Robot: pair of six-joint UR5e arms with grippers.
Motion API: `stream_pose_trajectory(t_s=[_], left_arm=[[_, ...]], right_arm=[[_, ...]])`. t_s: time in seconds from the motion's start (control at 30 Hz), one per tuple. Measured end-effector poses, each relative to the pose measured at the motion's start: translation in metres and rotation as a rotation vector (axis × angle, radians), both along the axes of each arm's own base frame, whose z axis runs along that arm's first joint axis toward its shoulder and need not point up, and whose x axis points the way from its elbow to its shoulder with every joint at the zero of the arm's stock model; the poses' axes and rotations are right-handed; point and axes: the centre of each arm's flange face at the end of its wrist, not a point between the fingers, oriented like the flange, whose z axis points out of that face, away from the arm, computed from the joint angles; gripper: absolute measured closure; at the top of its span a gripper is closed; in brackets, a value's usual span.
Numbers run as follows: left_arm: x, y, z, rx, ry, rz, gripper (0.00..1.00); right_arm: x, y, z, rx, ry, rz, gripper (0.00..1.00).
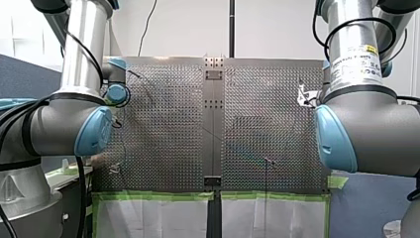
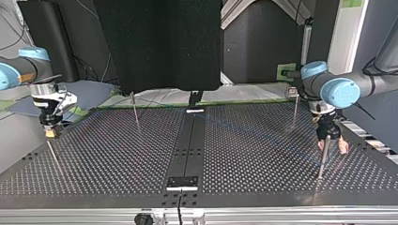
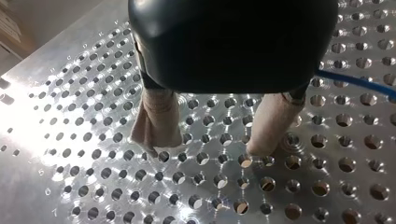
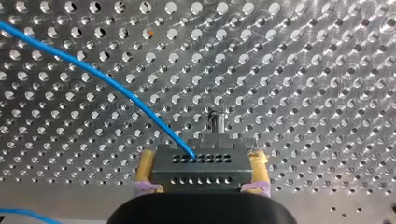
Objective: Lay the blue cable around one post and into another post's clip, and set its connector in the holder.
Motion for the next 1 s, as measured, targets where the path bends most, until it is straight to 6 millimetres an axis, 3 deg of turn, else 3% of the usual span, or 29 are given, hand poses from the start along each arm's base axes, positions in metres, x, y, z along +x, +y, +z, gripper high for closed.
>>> stream_pose_trajectory(t_s=[1.0], left_arm=[[0.000,0.005,0.000,0.004,-0.003,0.009,0.01]], right_arm=[[-0.017,-0.003,0.001,-0.021,0.028,0.078,1.00]])
